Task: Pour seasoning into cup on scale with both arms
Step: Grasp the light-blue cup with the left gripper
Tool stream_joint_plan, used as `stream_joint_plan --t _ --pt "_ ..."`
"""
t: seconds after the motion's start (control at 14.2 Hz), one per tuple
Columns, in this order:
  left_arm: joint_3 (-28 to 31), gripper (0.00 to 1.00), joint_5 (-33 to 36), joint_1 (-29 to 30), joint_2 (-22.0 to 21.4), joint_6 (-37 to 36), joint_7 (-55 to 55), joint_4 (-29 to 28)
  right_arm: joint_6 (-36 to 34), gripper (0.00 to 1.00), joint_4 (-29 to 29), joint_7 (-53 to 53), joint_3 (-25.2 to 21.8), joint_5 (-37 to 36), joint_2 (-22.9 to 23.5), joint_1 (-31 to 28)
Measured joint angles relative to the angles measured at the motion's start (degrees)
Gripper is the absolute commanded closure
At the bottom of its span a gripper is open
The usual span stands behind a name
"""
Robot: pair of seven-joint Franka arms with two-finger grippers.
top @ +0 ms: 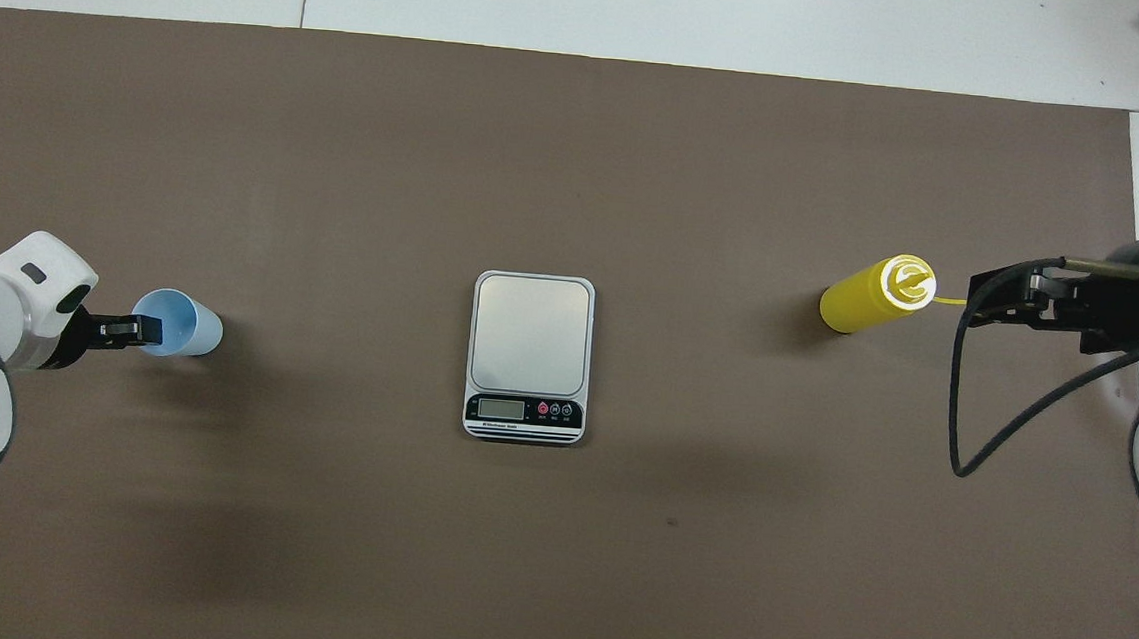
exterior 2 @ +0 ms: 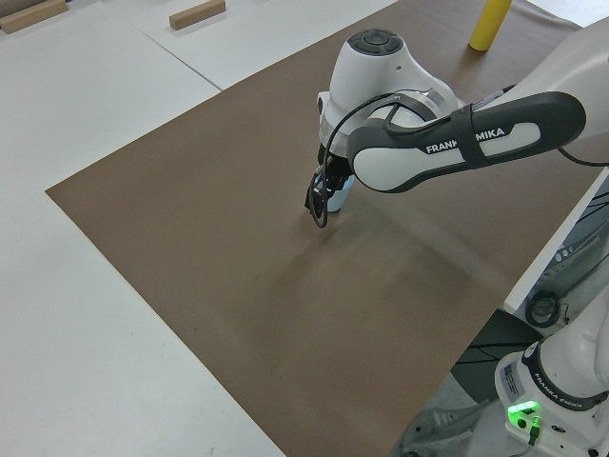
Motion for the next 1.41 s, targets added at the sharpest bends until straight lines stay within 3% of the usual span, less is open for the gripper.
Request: stream_joint_plan --t 0.28,0.92,1.41 --pt "-0.12 0.67 0.00 -0.72 0.00 0.19 -0.59 -0.08 0.00 0.00 0.00 0.00 0.00 0.00 0.00 0.00" --pt "-0.05 0.94 0.00 -0.72 0.48 2.03 -0.66 -0.65 0.00 0.00 0.00 0.00 0.00 0.00 0.00 -0.01" --pt "-0.26 0.96 -0.24 -0.77 0.18 2.30 -0.91 -0.45 0.00 0.00 0.00 0.00 0.00 0.00 0.00 -0.01"
